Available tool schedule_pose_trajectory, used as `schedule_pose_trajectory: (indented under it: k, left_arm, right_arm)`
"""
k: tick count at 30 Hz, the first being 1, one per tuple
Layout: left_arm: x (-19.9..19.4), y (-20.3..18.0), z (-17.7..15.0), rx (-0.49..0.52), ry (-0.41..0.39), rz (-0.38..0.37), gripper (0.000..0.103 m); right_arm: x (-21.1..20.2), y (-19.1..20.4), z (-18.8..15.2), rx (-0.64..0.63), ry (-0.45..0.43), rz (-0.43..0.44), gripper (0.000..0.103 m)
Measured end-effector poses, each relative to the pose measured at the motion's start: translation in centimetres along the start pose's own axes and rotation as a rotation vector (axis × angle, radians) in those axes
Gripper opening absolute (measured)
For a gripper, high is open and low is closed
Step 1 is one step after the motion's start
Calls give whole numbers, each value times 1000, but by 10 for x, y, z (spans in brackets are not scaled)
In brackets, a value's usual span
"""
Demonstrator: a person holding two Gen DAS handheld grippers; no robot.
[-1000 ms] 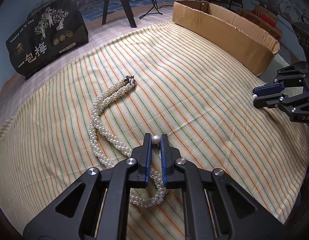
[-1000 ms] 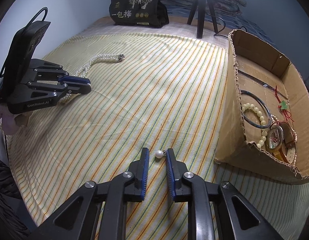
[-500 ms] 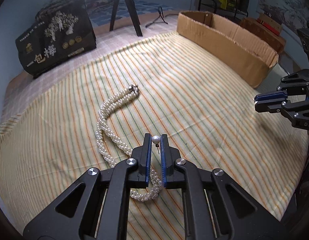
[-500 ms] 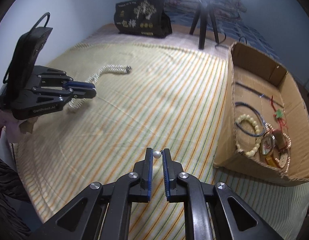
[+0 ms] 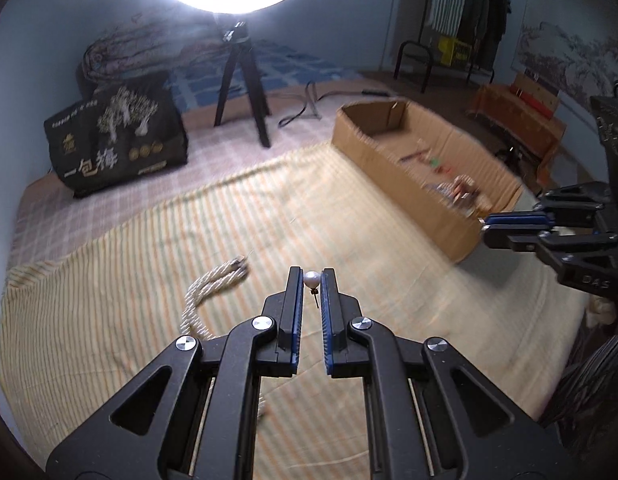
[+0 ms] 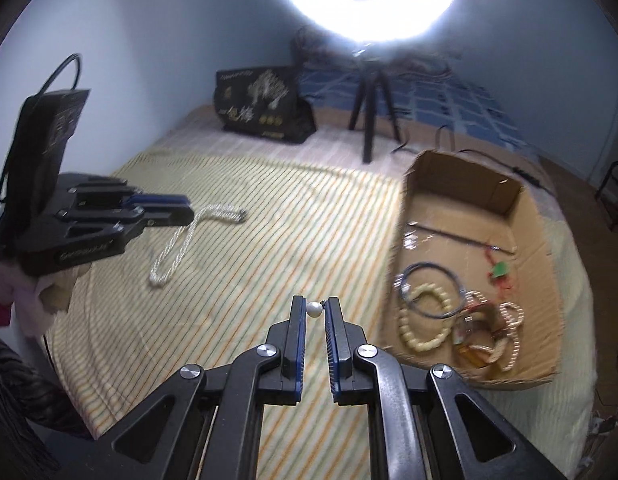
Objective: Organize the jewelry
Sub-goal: 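Lift the pearl earring with left tool and carry it over the box, then lower the pearl earring into the box and open left tool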
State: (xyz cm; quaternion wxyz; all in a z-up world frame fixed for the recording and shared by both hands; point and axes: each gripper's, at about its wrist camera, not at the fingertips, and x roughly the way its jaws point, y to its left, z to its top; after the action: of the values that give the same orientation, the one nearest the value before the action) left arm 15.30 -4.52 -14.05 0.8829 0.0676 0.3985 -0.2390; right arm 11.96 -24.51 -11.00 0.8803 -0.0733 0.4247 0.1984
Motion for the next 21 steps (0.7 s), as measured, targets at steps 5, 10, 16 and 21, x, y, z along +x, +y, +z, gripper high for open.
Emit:
schedule_pose_trajectory:
  k: [5, 10, 16, 21]
  left_arm:
    - [-1, -22, 19, -6, -23, -21, 6]
    - [2, -45, 37, -10, -43, -35, 6]
    - [11, -62, 56, -45, -57, -57, 6]
    - [22, -78, 72, -66, -71, -73, 6]
  right_arm:
    - [-8, -26, 9, 53, -11, -43, 7]
    - [-15, -53, 10, 99, -22, -82, 7]
    - [-20, -85, 15, 160, -35, -114, 7]
    - [-21, -105, 22, 192, -51, -132, 7]
